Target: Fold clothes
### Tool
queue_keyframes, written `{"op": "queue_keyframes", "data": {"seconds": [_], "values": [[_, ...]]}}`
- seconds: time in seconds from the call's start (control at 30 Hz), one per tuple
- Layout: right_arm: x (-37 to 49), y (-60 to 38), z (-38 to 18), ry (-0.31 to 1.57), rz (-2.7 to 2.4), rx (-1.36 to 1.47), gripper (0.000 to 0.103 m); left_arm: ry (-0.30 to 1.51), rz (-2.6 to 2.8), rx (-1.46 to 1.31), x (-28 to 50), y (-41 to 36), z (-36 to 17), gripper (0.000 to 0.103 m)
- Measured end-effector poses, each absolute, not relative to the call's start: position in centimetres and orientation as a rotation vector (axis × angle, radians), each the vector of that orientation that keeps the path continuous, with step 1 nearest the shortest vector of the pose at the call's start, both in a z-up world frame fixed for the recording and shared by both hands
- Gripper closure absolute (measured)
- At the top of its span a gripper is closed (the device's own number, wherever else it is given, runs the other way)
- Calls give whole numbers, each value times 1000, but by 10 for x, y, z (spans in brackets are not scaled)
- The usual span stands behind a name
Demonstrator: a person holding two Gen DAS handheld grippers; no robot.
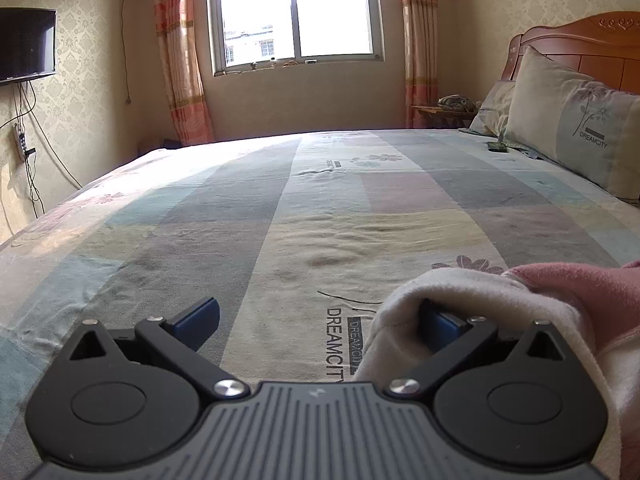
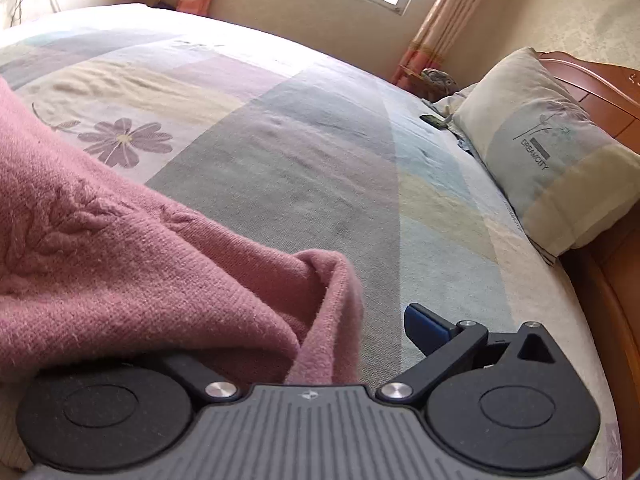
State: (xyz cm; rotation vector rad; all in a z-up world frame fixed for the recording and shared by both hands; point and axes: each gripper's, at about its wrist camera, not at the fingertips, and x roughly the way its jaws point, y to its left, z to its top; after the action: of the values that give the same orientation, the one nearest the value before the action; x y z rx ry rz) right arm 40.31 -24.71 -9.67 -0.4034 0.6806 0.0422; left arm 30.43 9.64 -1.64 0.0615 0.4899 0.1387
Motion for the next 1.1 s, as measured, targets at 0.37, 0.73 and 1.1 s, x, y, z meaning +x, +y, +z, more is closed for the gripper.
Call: {"op": "queue_keyframes", "data": {"seconds": [0.37, 0.73, 1.1], "values": [[446, -264, -51, 509, -158, -362, 0, 435, 202, 69, 359, 110, 6, 0], [488, -272, -62, 556, -193, -376, 0, 477, 206, 12, 399, 143, 15, 1], [444, -246, -76, 823, 73, -350, 0, 674, -26, 95, 330, 102, -16, 1]]}}
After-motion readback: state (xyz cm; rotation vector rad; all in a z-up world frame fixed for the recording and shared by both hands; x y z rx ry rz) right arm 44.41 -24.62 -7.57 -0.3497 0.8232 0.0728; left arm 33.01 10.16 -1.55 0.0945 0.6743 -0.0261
